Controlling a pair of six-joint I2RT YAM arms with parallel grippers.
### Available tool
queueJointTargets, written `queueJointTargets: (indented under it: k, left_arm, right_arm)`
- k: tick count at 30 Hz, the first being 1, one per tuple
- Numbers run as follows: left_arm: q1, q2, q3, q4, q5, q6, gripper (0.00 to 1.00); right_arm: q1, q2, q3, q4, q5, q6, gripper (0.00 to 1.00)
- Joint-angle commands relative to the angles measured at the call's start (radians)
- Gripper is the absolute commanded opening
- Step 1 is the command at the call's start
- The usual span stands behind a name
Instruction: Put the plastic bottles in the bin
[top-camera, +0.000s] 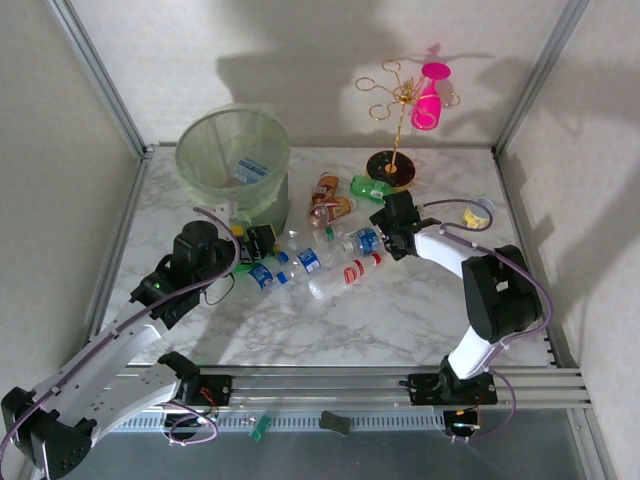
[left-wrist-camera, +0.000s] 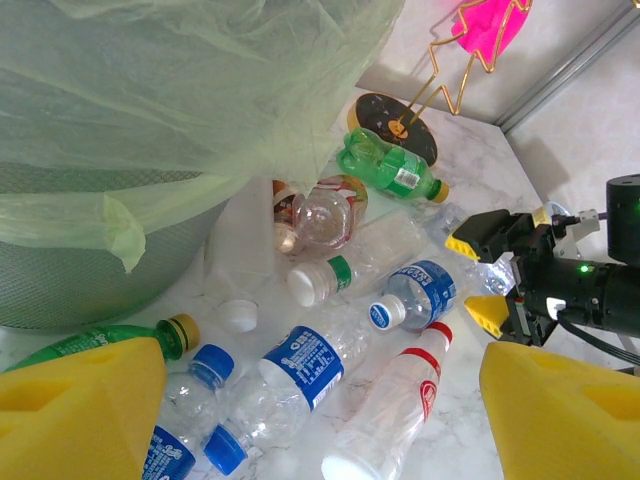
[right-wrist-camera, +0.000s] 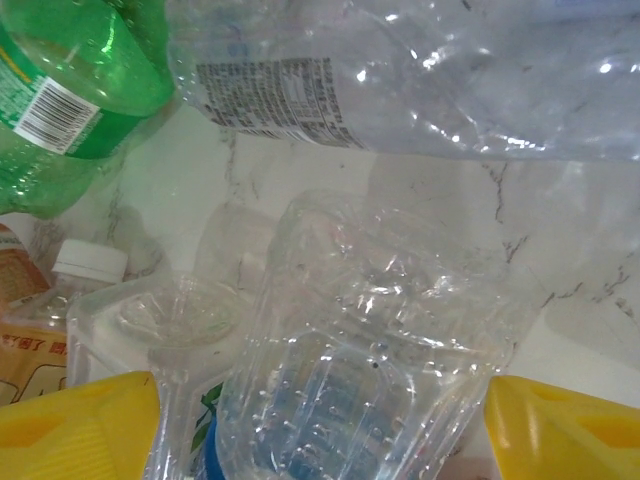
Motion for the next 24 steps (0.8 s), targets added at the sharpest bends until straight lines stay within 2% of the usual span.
queueJointTargets:
  k: [1, 11, 21, 24]
  left_arm:
    - [-0.012, -0.018, -0.014, 0.021, -0.012, 0.017, 0.82]
    - [-0.021, -0.003, -0.016, 0.023, -0.005, 0.020, 0.81]
    - [-0.025, -0.009, -0.018, 0.020, -0.023, 0.026, 0.81]
    - [-0.027, -0.010, -0.018, 0.018, -0.032, 0.024, 0.81]
  right_arm:
    - [-0.015, 0.032, 0.002, 0.021, 0.000, 0.025, 0.83]
    - [-0.031, 0.050, -0.024, 0.068, -0.021, 0.049, 0.74]
    - [-0.031, -0.015, -0.069, 0.079, -0.038, 0.077, 0.53]
    - [-0.033, -0.059, -0.088, 0.078, -0.032, 0.079, 0.51]
